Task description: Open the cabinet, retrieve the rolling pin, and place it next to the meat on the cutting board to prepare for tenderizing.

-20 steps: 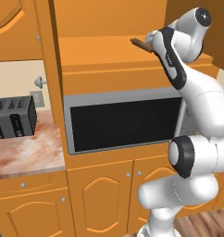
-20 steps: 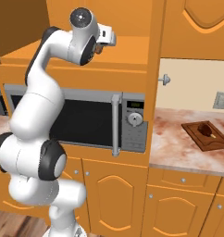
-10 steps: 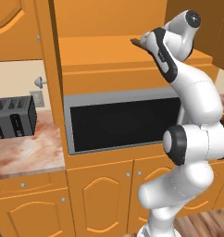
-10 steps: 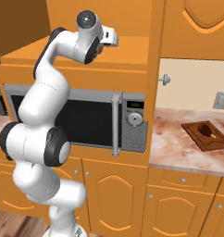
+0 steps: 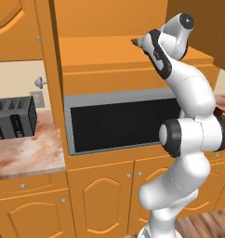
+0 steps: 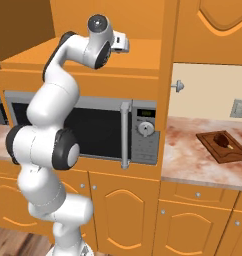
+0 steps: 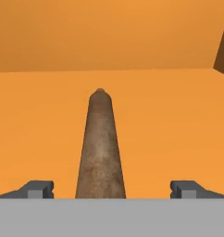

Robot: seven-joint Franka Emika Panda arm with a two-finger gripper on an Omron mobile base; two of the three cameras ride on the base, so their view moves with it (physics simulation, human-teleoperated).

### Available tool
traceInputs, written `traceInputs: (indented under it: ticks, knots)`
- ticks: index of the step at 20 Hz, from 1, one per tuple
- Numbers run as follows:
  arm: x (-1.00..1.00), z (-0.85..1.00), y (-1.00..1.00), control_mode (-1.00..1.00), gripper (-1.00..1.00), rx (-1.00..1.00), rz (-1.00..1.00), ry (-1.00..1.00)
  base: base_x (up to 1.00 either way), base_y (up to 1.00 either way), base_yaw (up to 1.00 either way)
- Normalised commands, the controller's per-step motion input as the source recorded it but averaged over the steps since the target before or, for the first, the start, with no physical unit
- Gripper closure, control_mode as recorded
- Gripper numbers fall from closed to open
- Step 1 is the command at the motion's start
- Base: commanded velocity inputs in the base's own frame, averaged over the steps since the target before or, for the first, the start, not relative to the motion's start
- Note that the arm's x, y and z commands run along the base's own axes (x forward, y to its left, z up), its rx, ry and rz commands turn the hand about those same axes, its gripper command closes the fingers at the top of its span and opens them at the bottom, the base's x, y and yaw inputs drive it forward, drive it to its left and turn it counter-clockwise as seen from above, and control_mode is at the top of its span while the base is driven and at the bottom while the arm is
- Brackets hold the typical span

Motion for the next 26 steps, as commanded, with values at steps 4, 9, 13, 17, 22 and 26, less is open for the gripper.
traceInputs:
  ticks: [4, 9, 13, 17, 22, 26]
  knots:
    - [0.28, -0.14, 0.01, -1.0, -1.0, 0.0, 0.03, 0.0, 0.0, 0.0, 0.0]
    - [0.25, -0.17, 0.04, -1.0, 1.0, -0.01, 0.04, 0.0, 0.0, 0.0, 0.0]
    - [0.09, -0.31, 0.2, -1.0, 1.0, -0.03, 0.05, 0.0, 0.0, 0.0, 0.0]
    - [0.0, -0.31, 0.24, -1.0, 1.0, -0.01, 0.05, 0.0, 0.0, 0.0, 0.0]
    - [-0.24, -0.08, 0.13, -1.0, 1.0, 0.0, 0.05, -0.09, 0.0, 0.0, 0.0]
    - [-0.78, 0.0, 0.11, -1.0, 1.0, 0.0, 0.03, -0.2, 0.0, 0.0, 0.0]
